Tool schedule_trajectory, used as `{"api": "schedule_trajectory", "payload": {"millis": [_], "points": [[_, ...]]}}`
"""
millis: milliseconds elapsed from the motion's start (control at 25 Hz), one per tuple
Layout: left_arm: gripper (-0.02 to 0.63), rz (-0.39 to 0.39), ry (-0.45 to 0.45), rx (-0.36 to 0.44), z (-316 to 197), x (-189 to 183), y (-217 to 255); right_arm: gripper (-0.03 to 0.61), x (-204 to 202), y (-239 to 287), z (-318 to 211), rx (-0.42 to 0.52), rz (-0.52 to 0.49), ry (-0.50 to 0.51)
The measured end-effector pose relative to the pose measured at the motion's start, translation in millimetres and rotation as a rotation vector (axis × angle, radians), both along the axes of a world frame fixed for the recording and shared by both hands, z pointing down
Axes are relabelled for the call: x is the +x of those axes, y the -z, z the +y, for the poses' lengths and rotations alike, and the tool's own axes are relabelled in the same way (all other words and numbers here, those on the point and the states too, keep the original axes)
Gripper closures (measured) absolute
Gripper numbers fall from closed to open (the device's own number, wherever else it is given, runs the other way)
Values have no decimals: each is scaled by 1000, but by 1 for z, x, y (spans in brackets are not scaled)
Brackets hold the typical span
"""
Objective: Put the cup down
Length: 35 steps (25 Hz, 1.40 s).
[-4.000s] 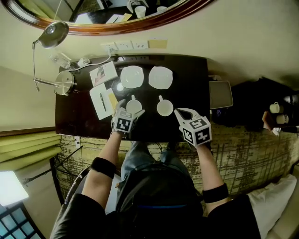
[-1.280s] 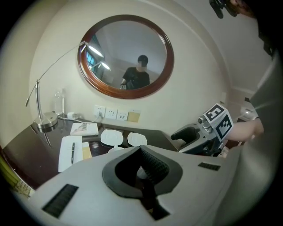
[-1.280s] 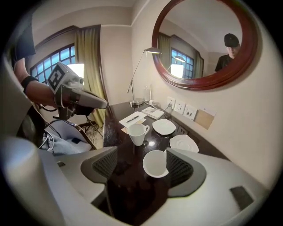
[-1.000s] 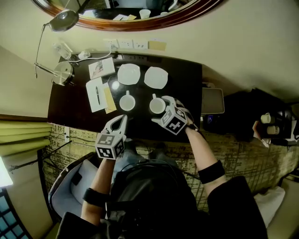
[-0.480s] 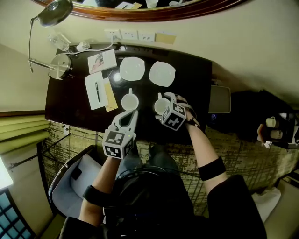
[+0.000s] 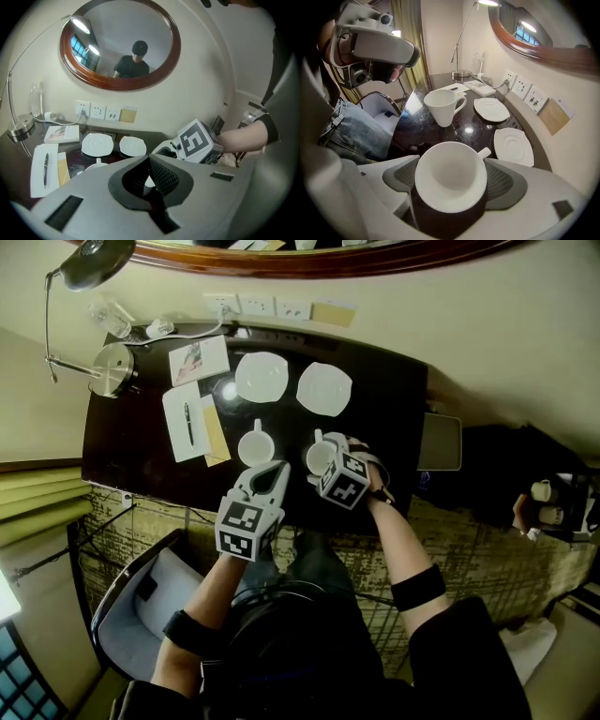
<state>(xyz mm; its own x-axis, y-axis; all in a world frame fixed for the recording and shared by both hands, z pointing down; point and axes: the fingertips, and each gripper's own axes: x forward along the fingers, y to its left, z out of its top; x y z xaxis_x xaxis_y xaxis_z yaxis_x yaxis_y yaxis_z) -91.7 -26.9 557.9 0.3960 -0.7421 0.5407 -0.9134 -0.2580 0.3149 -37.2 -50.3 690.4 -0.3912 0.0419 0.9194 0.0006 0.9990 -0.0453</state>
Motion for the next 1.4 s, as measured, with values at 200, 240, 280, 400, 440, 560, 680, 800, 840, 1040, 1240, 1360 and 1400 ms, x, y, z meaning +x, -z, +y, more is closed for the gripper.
{"api": "schedule_trajectory", "payload": {"millis": [200, 240, 280, 400, 440, 560, 680, 800, 840, 1040, 1240, 1360, 1400], "points": [[608, 27, -25, -9, -2, 10, -1, 140, -4, 6, -4, 10, -1, 8], [608, 32, -28, -10, -4, 12, -1, 140, -8, 14, -11, 18, -13, -2], [608, 34, -31, -10, -5, 15, -1, 140, -13, 24, -20, 29, -30, -14], [608, 34, -41, -8, -10, 20, -1, 140, -15, 31, -34, -7, -54, -62], [608, 34, -43, -6, -13, 21, -1, 140, -14, 30, -40, -21, -58, -78], [607, 35, -45, 7, -27, 24, 0, 140, -21, 47, -77, 16, -79, -115], [607, 25, -47, 18, -43, 26, 0, 140, -29, 58, -116, 52, -97, -149], [607, 23, -42, 16, -58, 27, -2, 140, -37, 59, -147, 54, -114, -187], [607, 24, -42, 17, -62, 28, -2, 140, -39, 57, -154, 52, -117, -196], [607, 42, -42, 33, -80, 34, 0, 140, -46, 44, -179, 50, -108, -225], [607, 59, -41, 33, -90, 37, -4, 140, -44, 24, -194, 57, -75, -238], [607, 61, -40, 28, -91, 37, -7, 140, -45, 20, -198, 51, -81, -247], [607, 61, -40, 26, -92, 37, -8, 140, -46, 19, -199, 49, -86, -250]]}}
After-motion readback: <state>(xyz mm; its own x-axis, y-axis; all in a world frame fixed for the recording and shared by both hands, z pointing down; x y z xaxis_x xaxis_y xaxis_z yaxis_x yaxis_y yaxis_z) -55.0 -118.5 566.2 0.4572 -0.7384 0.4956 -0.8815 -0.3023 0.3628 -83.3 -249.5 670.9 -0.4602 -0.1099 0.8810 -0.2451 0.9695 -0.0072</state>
